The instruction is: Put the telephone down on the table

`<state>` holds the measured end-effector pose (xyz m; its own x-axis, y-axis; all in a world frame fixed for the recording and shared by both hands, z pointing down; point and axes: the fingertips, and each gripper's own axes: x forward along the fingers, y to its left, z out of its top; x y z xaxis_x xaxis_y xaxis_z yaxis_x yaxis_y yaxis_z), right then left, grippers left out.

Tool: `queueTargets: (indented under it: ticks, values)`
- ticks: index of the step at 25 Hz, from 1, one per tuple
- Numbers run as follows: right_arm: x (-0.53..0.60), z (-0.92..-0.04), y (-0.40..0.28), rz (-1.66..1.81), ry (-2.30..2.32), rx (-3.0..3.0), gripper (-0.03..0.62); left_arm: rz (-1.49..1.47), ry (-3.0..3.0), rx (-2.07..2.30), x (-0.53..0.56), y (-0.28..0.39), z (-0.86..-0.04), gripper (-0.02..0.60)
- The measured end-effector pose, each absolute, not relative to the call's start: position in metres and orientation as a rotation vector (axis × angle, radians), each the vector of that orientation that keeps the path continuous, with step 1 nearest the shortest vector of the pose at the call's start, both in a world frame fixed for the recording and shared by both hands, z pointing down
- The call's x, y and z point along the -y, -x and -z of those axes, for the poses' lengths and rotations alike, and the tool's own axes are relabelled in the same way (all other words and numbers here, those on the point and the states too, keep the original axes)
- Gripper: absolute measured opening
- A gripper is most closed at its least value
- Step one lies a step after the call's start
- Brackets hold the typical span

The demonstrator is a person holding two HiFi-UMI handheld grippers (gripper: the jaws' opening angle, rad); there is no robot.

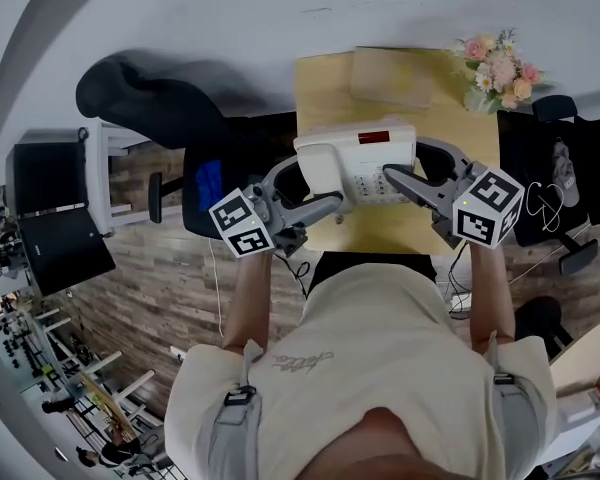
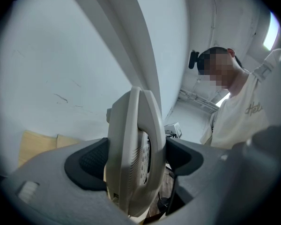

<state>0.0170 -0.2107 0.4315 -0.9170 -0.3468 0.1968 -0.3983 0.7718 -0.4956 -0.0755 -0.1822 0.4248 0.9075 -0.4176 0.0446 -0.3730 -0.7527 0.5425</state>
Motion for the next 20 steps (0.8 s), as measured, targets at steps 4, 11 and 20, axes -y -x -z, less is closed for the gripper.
queueTargets:
  ticks: [4,11,20]
  values:
    - [0.208,-0.438,-0.014,-0.867,-0.636,2.821,0.225,0.094,-2.490,0.524,0.182,0.079,-0.432,0.376]
    - [0.209,-0.458,-0.011,-0.921,-0.687,2.774,0.225,0.087,-2.450,0.459,0.187,0.084,-0.452,0.376]
    - [0.209,-0.534,-0.009,-1.112,-0.702,2.624,0.225,0.022,-2.288,0.383,0.191,0.085,-0.527,0.376]
